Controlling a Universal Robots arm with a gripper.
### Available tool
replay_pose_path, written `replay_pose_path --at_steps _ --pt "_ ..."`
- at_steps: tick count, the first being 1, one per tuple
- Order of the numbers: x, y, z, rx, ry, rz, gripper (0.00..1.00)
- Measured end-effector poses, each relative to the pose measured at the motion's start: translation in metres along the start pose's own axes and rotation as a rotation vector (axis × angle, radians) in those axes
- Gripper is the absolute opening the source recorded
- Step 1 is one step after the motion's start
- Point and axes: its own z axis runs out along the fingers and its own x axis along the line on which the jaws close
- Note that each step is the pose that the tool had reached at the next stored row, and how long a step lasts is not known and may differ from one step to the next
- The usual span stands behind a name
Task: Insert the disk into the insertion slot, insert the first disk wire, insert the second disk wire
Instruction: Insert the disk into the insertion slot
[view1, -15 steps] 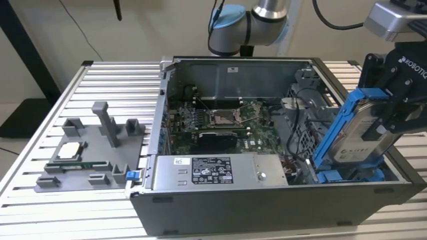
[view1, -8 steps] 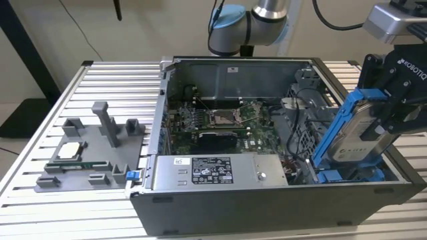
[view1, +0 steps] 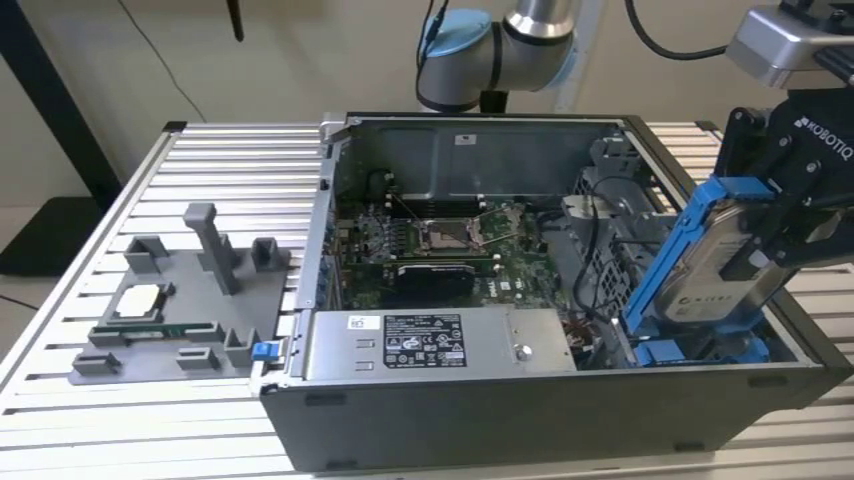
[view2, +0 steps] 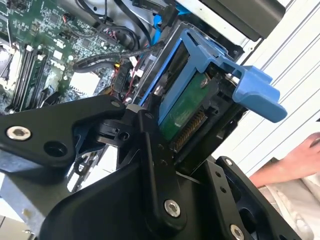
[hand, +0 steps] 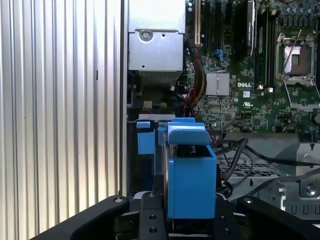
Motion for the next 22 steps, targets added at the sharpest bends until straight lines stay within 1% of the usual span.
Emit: replay_pose_path --at_steps 7,15,19,22 --pt "0.0001 -0.0001 0.0022 0.0 0.0 0.0 0.0" --pt "0.0003 -0.0003 0.0054 -0.0001 -0.0018 0.0 0.0" --pt "0.0004 -0.0004 0.0082 -0.0001 -0.004 0.0 0.0" --pt "0.0005 -0.0005 0.0103 -0.0002 -0.0075 0.0 0.0"
